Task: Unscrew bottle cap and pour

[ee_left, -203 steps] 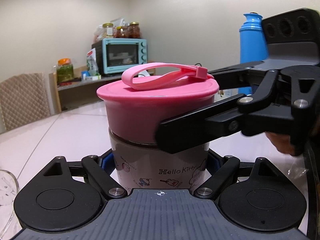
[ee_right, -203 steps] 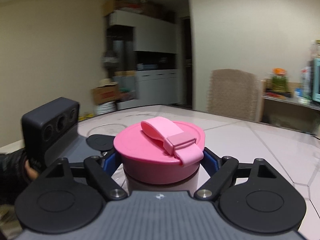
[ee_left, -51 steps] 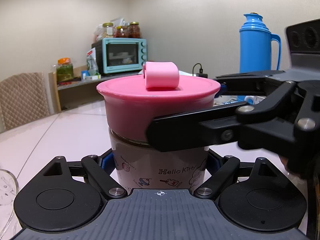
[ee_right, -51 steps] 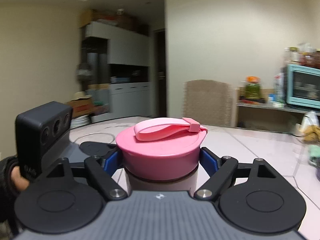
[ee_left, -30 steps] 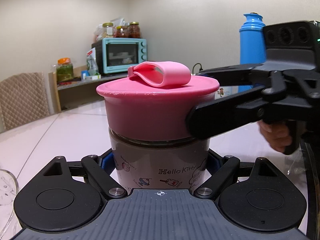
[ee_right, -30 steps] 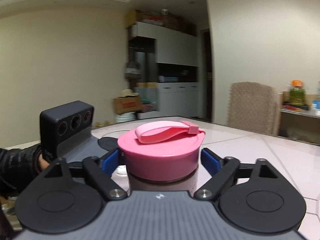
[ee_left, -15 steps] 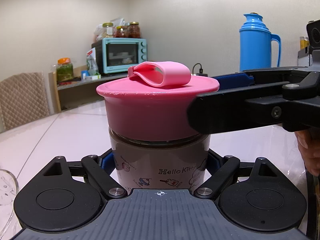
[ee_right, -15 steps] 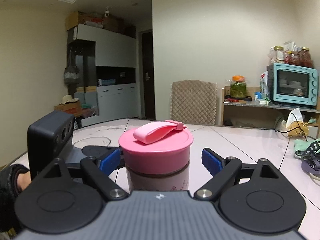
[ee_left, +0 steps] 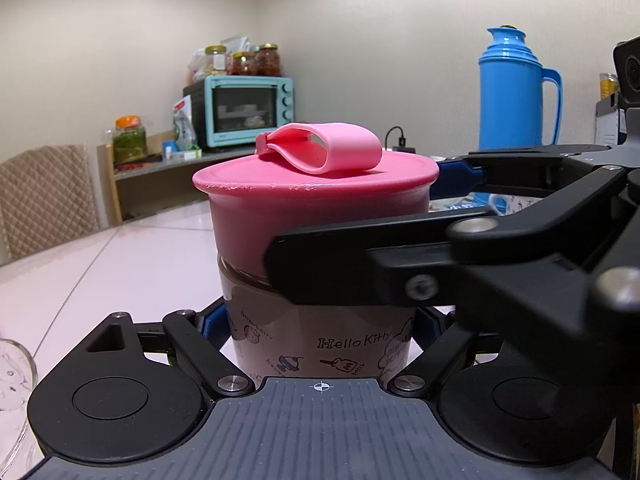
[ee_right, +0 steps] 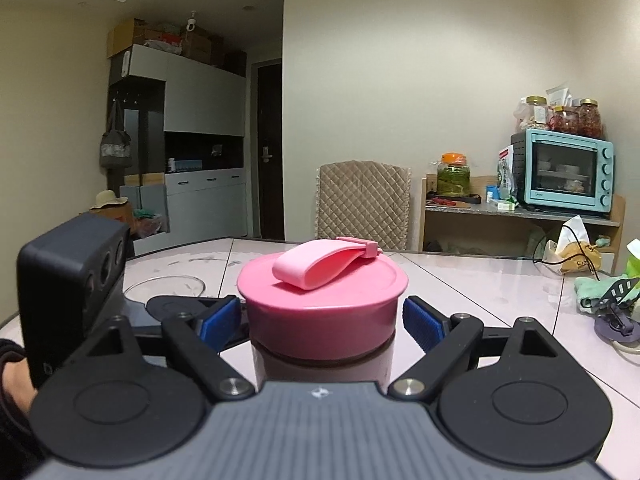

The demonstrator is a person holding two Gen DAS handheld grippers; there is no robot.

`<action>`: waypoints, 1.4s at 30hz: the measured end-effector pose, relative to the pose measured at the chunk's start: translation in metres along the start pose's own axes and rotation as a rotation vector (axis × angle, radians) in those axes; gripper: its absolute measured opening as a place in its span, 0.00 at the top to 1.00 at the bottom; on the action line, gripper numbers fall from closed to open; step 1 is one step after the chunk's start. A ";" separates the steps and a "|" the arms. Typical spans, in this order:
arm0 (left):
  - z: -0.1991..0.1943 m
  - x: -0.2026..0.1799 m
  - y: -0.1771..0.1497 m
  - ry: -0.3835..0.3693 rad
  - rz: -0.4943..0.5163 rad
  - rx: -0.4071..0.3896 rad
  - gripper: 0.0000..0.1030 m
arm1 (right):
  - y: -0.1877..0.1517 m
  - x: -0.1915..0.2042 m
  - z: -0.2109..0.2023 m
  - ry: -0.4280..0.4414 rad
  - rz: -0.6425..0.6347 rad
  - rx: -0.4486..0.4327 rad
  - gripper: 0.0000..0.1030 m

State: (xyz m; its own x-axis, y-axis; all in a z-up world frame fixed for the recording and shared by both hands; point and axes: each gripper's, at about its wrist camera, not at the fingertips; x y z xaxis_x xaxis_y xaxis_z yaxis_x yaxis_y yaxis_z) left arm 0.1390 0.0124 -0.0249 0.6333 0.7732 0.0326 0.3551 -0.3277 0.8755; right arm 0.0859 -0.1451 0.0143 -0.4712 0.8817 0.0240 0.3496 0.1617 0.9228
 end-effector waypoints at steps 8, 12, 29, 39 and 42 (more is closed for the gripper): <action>0.000 0.000 0.000 0.000 0.000 0.000 0.13 | -0.004 -0.005 0.002 0.031 0.012 -0.012 0.18; 0.000 0.001 0.000 0.000 0.000 0.000 0.13 | -0.005 -0.019 0.002 0.108 -0.035 -0.013 0.18; -0.001 0.001 -0.001 0.001 0.001 0.000 0.13 | 0.012 -0.096 0.018 0.590 -0.214 0.005 0.18; -0.002 0.001 -0.002 0.000 0.000 0.000 0.13 | 0.002 -0.068 -0.018 0.328 -0.157 -0.031 0.11; -0.002 0.001 -0.002 0.000 0.000 0.000 0.13 | 0.001 -0.054 -0.029 0.215 -0.137 -0.036 0.10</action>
State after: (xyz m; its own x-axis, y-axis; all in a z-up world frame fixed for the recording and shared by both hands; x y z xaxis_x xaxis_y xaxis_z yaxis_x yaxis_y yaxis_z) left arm 0.1377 0.0149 -0.0255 0.6337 0.7729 0.0326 0.3550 -0.3280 0.8754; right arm 0.0877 -0.2053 0.0248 -0.6749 0.7375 -0.0245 0.2437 0.2541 0.9360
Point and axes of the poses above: each gripper's, at about its wrist camera, not at the fingertips, and z roughly the way its jaws point, x to its left, y to its top, and after that the axes turned 8 degrees about x, right-handed
